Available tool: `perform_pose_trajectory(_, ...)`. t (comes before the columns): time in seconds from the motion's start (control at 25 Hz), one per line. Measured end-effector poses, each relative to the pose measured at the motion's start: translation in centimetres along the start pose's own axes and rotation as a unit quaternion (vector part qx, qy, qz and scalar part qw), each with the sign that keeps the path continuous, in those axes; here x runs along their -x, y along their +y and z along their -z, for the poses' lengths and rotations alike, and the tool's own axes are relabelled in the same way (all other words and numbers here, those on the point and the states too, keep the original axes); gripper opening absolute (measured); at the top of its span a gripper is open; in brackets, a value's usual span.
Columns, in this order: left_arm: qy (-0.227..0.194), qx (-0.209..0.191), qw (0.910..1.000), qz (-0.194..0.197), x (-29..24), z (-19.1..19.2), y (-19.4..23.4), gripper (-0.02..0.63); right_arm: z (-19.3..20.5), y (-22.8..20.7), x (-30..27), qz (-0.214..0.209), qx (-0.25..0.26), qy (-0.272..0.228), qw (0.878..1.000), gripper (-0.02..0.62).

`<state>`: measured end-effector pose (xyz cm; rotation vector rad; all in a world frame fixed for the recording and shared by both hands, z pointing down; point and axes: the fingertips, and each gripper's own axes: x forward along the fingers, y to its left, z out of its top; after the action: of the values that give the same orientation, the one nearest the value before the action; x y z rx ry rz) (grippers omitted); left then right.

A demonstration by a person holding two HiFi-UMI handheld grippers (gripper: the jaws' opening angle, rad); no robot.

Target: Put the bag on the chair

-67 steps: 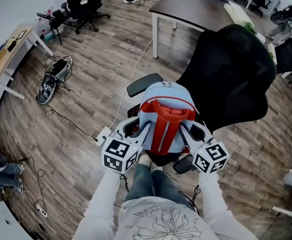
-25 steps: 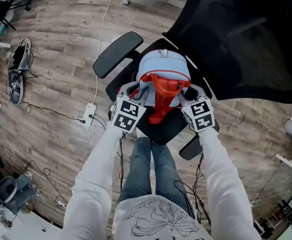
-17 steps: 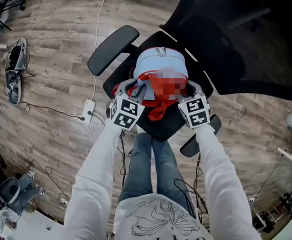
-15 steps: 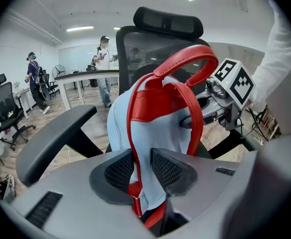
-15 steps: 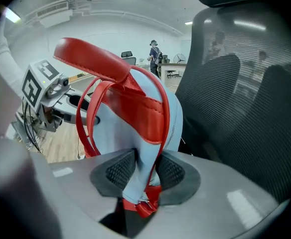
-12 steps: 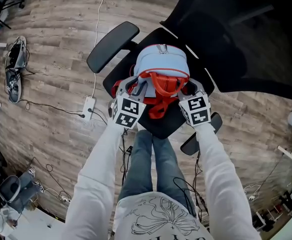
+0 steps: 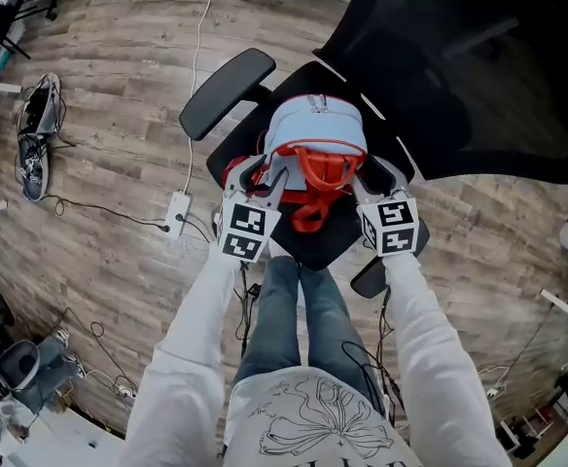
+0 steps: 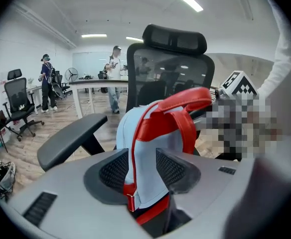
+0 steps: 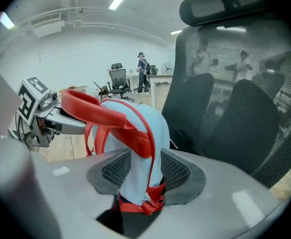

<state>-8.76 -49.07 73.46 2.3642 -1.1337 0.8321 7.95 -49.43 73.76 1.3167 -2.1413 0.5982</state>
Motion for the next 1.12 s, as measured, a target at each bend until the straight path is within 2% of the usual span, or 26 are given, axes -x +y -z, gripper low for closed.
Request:
perform_pose_trajectory(0.28, -0.060, 0.030, 0.9970, -0.039, 5.3, -4.9, 0.5, 0.163, -3.4, 0.5, 4.3, 0.011, -0.018, -0.046, 0.999, 0.192)
perform_pose_trajectory(0.32, -0.069, 0.033, 0.9960, -0.046, 6.2, -5.8, 0.6, 0.140, -4.2, 0.6, 5.1, 0.013, -0.018, -0.055, 0.998, 0.187)
perform_pose_trajectory(0.44, -0.094, 0.031, 0.9931, -0.063, 8.9, -8.4, 0.9, 0.058, -6.9, 0.6, 7.3, 0.026, -0.022, -0.088, 0.996, 0.116)
perform_pose_trajectory(0.68, -0.167, 0.035, 0.9805, -0.098, 14.2, -13.7, 0.6, 0.025, -13.1, 0.5, 11.5, 0.026, -0.031, -0.156, 0.987, 0.103)
perform_pose_trajectory(0.92, -0.185, 0.064, 0.9711, -0.136, 18.9, -15.3, -0.2, 0.012, -16.7, 2.2, 16.0, 0.031, -0.032, -0.203, 0.978, 0.087)
perform_pose_trajectory(1.04, -0.204, 0.084, 0.9625, -0.157, 21.2, -16.8, 0.2, 0.006, -18.9, 3.5, 17.9, 0.027, -0.040, -0.234, 0.971, 0.077)
perform_pose_trajectory(1.12, -0.225, 0.084, 0.9569, -0.164, 22.6, -18.3, 0.4, 0.006, -20.4, 4.1, 19.0, 0.026, -0.045, -0.254, 0.966, 0.075)
